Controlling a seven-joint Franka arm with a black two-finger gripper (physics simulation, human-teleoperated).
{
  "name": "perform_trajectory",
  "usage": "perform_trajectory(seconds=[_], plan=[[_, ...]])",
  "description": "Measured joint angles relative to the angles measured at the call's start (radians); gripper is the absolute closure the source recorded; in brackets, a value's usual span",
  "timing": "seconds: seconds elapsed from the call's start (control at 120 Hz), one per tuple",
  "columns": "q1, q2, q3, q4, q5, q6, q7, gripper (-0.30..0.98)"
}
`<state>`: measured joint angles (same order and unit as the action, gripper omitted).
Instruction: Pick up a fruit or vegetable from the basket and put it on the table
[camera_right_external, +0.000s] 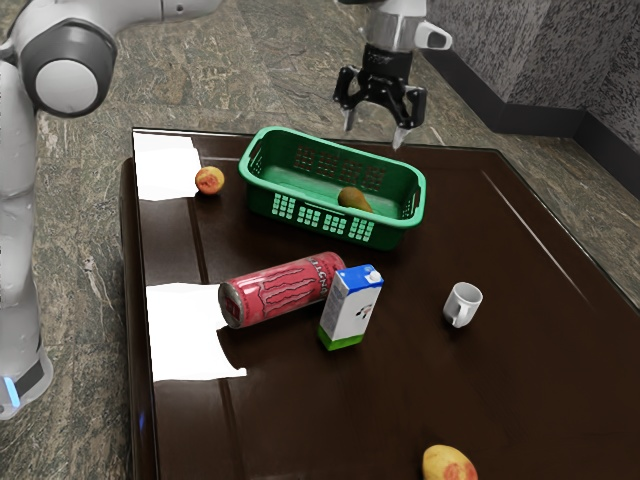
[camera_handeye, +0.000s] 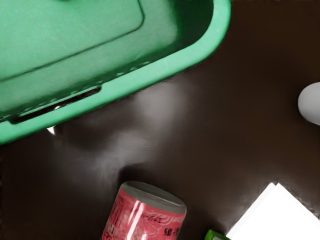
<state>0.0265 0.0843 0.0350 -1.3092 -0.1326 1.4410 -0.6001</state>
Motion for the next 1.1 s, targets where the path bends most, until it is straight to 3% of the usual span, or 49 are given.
perform_trajectory(seconds=[0.108,0.2,0.375,0.533,0.633,0.867,1.1], plan=[[0.03,-0.006,0.0,0.011,-0.025,-0.039,-0.294,0.0],[0.013,-0.021,0.006,0.018,-0.02,-0.06,-0.392,0.0],[0.004,-0.009,0.034,0.014,0.027,-0.082,-0.338,0.0],[0.015,-0.062,0.111,-0.118,-0.052,-0.08,-0.356,0.0],[0.049,-0.154,0.121,-0.288,-0.076,-0.023,-0.374,0.0],[0.033,-0.144,0.127,-0.348,-0.108,0.083,-0.437,0.0],[0.156,0.045,0.135,-0.211,-0.126,0.154,-0.49,0.0]])
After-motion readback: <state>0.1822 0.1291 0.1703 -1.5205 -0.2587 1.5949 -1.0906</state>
